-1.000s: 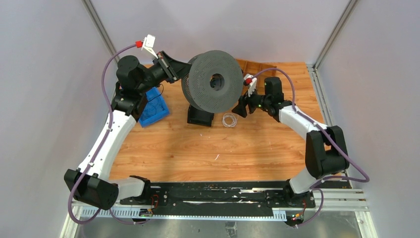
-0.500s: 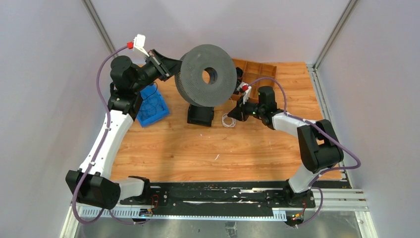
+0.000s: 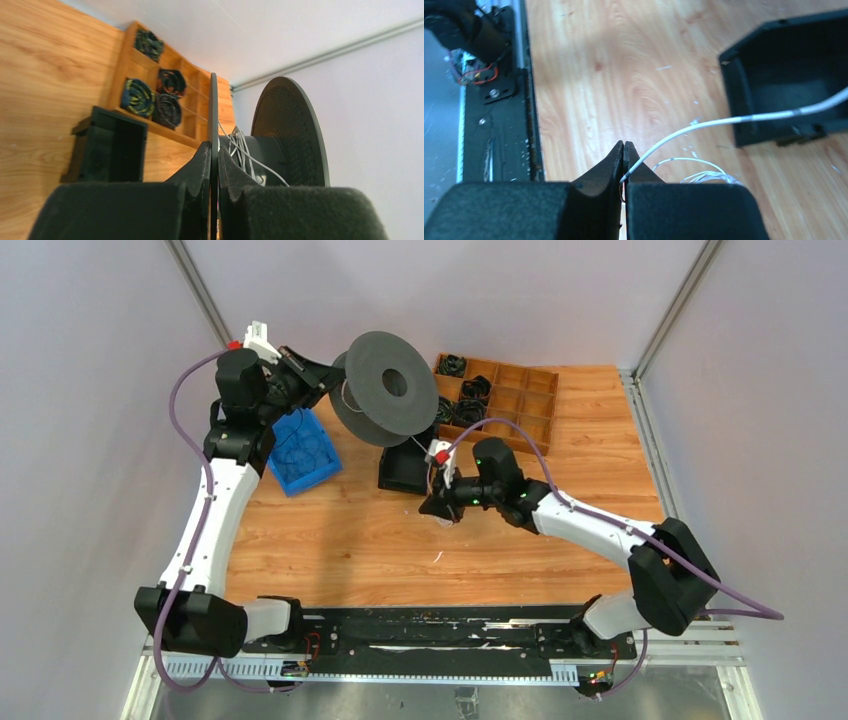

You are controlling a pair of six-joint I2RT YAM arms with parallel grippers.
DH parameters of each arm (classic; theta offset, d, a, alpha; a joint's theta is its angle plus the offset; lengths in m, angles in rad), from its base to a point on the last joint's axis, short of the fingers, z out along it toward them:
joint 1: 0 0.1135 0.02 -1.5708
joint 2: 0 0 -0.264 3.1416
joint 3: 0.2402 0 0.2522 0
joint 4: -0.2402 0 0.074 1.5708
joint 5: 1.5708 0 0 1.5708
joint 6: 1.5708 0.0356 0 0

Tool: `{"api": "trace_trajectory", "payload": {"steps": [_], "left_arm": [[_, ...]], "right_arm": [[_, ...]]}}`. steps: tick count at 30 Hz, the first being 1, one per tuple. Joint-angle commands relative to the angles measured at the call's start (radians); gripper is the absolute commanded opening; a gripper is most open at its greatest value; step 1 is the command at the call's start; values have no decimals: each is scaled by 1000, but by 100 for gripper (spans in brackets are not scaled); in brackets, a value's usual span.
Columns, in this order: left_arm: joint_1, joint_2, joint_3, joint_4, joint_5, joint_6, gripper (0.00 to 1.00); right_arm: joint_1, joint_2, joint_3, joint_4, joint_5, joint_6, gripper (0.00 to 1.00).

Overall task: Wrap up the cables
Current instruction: Wrap the cable around the cable reel.

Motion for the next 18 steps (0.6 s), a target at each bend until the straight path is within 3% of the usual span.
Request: {"api": "trace_trajectory", "payload": {"steps": [1,11,18], "left_arm": [[4,10,94,-80,-128,52,0],[4,35,221,-169,-312,206,0],[-32,28,241,-176,-422,338,0]], "right_arm": [[110,-25,77,-222,27,-109,1],[302,-53,317,-648,-112,-358,1],[388,-45,556,-893,-175,-442,1]]}}
